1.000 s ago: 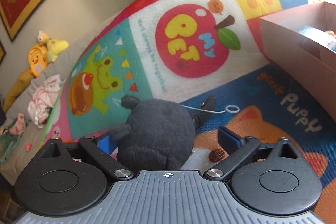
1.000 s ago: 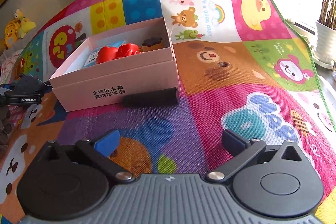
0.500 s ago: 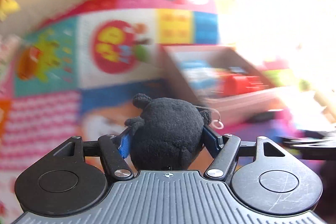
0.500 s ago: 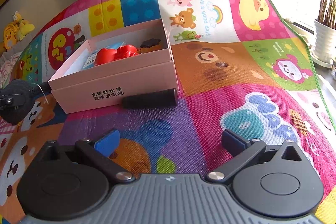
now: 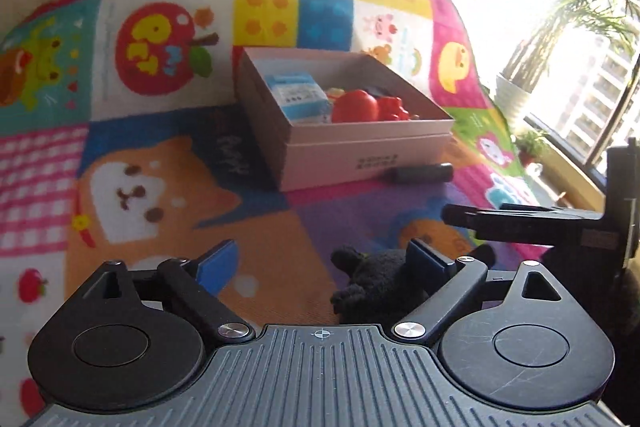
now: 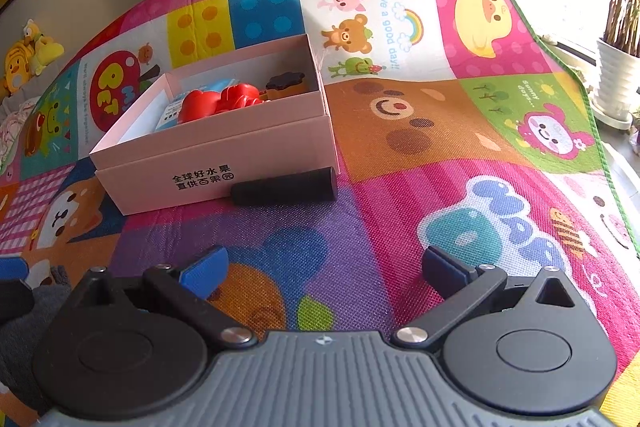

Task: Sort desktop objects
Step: 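Grasp the black plush toy with the left tool and lift it, then carry the black plush with the left tool while the right tool moves toward the black stick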

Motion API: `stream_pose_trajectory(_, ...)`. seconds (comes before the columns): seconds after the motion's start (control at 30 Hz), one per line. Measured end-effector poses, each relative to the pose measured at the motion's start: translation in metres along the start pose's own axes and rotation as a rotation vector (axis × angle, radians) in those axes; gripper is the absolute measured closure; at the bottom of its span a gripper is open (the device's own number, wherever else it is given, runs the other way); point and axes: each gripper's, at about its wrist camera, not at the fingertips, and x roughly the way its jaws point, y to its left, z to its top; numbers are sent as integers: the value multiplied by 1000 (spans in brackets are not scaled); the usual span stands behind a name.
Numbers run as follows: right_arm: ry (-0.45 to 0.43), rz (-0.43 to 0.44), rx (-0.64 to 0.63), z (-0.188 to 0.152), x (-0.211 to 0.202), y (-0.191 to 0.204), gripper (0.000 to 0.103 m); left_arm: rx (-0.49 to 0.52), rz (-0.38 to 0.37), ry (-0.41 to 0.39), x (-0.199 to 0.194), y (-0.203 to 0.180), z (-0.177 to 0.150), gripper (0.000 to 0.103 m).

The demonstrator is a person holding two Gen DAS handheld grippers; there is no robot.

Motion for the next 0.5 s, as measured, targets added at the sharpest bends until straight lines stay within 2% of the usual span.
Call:
stream_pose_trajectory(0.1, -2, -1, -1, 0, 0, 0, 0, 41, 95, -25, 2, 8, -1, 7)
stream_pose_trajectory(0.17, -44, 4, -5, -2, -9, 1, 0, 42, 151, -17, 4, 17, -4, 7)
stream_pose_trajectory(0.23, -79, 110, -41, -4, -27, 5, 0, 8, 162, -2, 4, 29, -7, 7)
stream_pose_trajectory(0.3, -33, 256, -93, -4, -40, 14, 0, -30, 172, 10, 5, 42, -11, 7)
stream_pose_trajectory(0.37, 11, 358, -160, -5, -47, 31, 0, -58, 184, 14, 5, 51, -12, 7)
stream_pose_trajectory(0.43, 43, 400, -233, -11, -48, 52, 0, -88, 188, 4, 0, 59, -12, 6)
stream_pose_trajectory(0.5, 66, 397, -295, -17, -44, 73, 0, -123, 189, -19, -9, 66, -11, 3)
